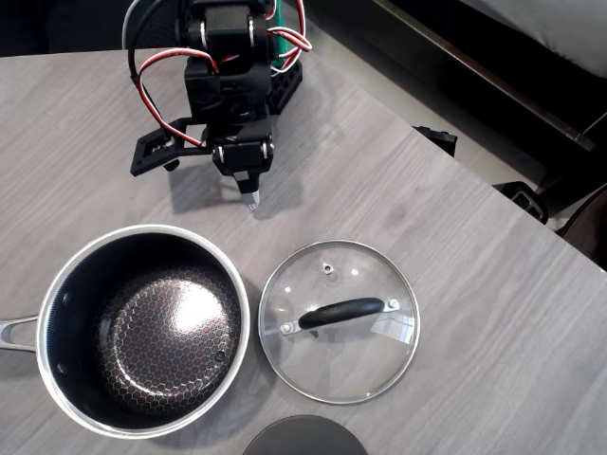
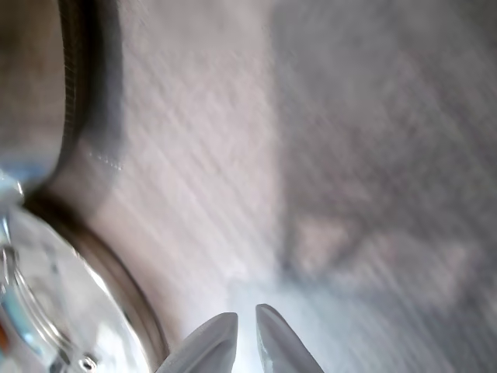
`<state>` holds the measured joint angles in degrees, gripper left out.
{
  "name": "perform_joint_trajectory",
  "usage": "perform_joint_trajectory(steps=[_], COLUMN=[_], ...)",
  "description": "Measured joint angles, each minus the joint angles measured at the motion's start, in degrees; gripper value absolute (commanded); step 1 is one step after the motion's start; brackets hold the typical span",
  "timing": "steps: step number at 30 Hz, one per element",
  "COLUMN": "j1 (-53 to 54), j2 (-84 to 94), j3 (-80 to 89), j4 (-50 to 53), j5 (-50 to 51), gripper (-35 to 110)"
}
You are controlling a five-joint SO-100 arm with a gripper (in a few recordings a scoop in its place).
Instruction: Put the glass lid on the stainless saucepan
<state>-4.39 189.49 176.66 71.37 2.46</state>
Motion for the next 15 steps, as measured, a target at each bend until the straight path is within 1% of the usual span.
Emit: perform_joint_trajectory(steps=[8, 15], j1=[1.23, -0.35], j2=[0.0, 0.0], j3=[0.0, 0.0], j4=[0.0, 0.0], j5=[0.0, -0.09], gripper=[0, 0])
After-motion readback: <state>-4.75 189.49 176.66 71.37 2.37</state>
